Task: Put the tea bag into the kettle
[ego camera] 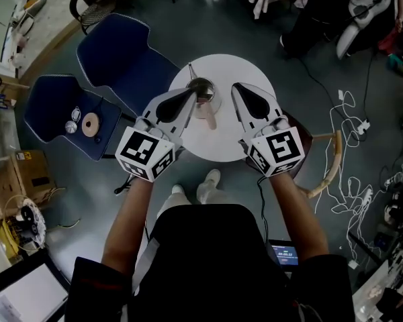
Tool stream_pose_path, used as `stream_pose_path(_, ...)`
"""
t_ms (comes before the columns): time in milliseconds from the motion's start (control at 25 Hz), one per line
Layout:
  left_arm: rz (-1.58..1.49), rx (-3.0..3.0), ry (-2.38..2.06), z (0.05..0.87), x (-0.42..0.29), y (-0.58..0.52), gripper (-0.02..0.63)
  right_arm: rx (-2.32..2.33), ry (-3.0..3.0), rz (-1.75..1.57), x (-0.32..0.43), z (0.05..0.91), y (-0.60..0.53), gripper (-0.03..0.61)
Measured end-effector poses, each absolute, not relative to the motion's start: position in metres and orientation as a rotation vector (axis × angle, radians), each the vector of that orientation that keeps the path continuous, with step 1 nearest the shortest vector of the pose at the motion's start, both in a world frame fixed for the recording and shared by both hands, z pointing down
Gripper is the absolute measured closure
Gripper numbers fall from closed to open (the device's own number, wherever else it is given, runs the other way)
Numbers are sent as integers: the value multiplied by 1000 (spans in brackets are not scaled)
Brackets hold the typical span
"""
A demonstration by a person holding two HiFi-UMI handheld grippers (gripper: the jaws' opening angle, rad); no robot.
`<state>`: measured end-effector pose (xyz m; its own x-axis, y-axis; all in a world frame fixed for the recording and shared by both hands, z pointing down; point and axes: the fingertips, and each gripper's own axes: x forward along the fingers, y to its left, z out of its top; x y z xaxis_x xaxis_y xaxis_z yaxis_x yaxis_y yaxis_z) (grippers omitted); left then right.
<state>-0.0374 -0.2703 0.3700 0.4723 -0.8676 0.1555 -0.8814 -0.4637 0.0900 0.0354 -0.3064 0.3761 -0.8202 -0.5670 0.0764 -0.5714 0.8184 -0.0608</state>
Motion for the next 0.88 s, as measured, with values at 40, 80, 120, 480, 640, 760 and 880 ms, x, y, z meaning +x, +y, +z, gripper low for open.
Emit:
stream_pose_path(40, 128, 2560, -1530, 369, -38, -268, 600, 921, -2945, 124, 34, 376, -305, 561)
stream_pose_path(80, 125, 2564, -1527, 369, -38, -266, 600, 920, -2947, 123, 32, 376, -303, 561)
stream_pose_path(120, 120, 2568, -1524, 368, -39, -262, 600, 919, -2948, 121, 30, 376, -299, 561)
stream_pose_path(480, 115, 2598, -1500, 363, -55, -219, 600, 957, -2933, 87, 13, 366, -256, 561)
stream_pose_path(640, 100, 2629, -1492, 354, -64, -196, 600, 968, -2929, 65, 1, 358, -231, 561)
stream_pose_path(760, 98, 2640, -1495, 349, -68, -177, 600, 959, -2916, 38, -3, 355, -209, 561)
stream_pose_path(880, 71, 2643, -1502, 343, -82, -155, 600, 969, -2918, 35, -15, 350, -187, 561)
